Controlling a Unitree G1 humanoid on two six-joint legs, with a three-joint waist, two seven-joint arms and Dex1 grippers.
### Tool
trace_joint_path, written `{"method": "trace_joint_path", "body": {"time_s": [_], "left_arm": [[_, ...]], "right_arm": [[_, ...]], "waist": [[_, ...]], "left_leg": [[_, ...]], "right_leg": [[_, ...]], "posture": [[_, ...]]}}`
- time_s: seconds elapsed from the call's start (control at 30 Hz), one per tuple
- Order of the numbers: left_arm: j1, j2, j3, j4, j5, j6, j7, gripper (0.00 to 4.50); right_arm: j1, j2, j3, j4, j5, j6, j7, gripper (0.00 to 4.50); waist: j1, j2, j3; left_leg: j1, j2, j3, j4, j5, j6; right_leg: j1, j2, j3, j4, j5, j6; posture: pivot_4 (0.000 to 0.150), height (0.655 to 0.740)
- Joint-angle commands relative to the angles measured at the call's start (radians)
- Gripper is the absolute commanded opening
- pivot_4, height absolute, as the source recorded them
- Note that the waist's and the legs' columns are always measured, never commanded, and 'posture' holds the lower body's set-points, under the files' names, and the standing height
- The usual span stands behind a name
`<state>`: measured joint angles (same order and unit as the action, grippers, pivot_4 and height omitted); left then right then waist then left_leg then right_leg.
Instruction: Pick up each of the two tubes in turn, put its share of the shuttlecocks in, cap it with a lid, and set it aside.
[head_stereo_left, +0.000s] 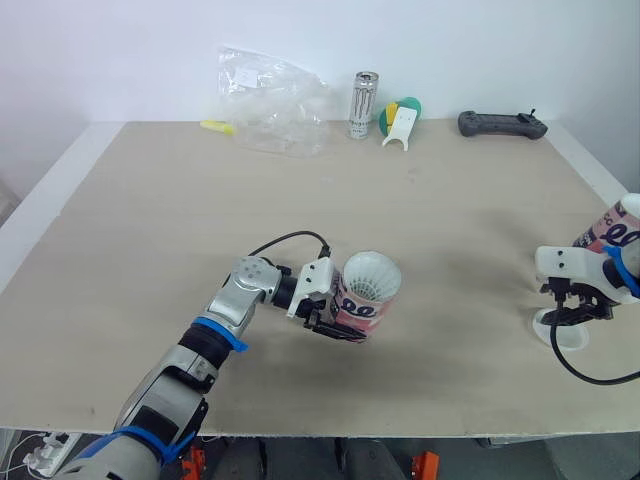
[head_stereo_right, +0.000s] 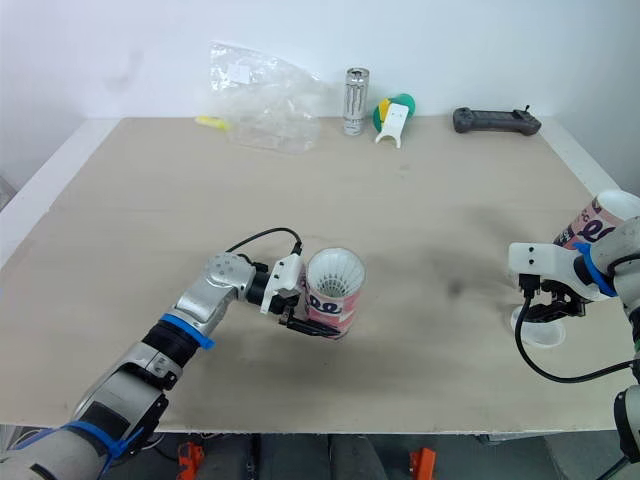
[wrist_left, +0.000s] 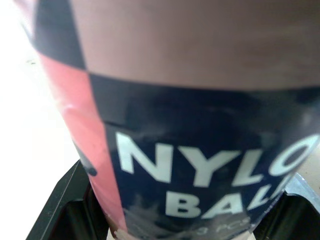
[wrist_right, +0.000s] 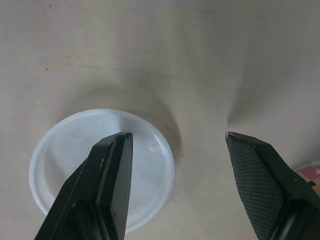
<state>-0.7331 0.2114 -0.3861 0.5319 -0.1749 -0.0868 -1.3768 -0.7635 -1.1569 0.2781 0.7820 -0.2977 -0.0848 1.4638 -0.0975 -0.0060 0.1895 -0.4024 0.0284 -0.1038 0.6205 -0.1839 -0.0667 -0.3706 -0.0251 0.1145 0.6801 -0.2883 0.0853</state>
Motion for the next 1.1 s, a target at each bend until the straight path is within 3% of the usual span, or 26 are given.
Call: {"method": "trace_joint_path", "body": {"time_s": [0.03,0.17,0.2,0.57,0.73,0.9,1.1], "left_arm": [[0.029,0.051,-0.018,0.03,0.055,0.033,-0.01,3.18],[0.024,0.054,-0.016,0.036,0.056,0.033,-0.01,3.18],[0.021,0.053,-0.015,0.039,0.057,0.031,-0.01,3.18],[-0.01,0.039,-0.007,0.064,0.048,0.039,-0.013,3.18],[0.001,0.047,-0.02,0.046,0.049,0.067,-0.039,3.18],[-0.007,0.059,-0.03,0.054,0.06,0.066,-0.065,3.18],[-0.033,0.054,-0.029,0.085,0.064,0.059,-0.077,3.18]], "right_arm": [[-0.005,-0.003,0.005,0.017,-0.007,-0.009,0.032,2.38],[0.005,-0.008,-0.006,0.007,0.008,-0.004,0.07,0.17],[0.01,-0.009,-0.01,-0.001,0.016,0.0,0.082,0.03],[0.033,-0.012,-0.088,-0.114,0.115,0.085,0.098,0.03],[0.051,-0.032,-0.175,-0.376,0.271,0.206,0.149,0.03],[-0.03,0.022,-0.257,-0.796,0.57,0.517,0.144,0.03],[-0.207,0.113,-0.226,-1.022,0.77,0.698,0.104,0.03]], "waist": [[0.0,0.0,0.0],[-0.003,0.0,0.0],[-0.003,0.0,0.0],[-0.004,0.0,0.0],[-0.005,0.0,0.0],[-0.006,0.0,0.0],[-0.003,-0.001,0.001]], "left_leg": [[0.0,0.0,0.0,0.0,0.0,0.0],[0.0,0.0,0.0,0.0,0.0,0.0],[0.001,0.0,0.0,0.0,0.0,0.0],[0.001,0.001,0.0,0.0,0.0,0.0],[0.001,0.0,0.0,0.0,0.0,0.0],[0.0,0.001,0.0,-0.002,0.0,0.001],[-0.002,0.001,-0.001,-0.003,0.0,0.0]], "right_leg": [[0.0,0.0,0.0,0.0,0.0,0.0],[0.0,0.0,0.0,0.0,0.0,0.0],[0.0,0.0,0.0,0.0,0.0,0.0],[0.0,0.001,0.0,0.0,0.001,-0.001],[0.0,0.001,0.001,0.0,0.001,0.0],[-0.001,0.002,0.001,0.0,0.0,-0.001],[-0.003,0.001,-0.001,0.0,-0.002,-0.002]], "posture": [[0.15,0.74],[0.15,0.74],[0.15,0.74],[0.15,0.74],[0.15,0.74],[0.15,0.74],[0.15,0.74]]}}
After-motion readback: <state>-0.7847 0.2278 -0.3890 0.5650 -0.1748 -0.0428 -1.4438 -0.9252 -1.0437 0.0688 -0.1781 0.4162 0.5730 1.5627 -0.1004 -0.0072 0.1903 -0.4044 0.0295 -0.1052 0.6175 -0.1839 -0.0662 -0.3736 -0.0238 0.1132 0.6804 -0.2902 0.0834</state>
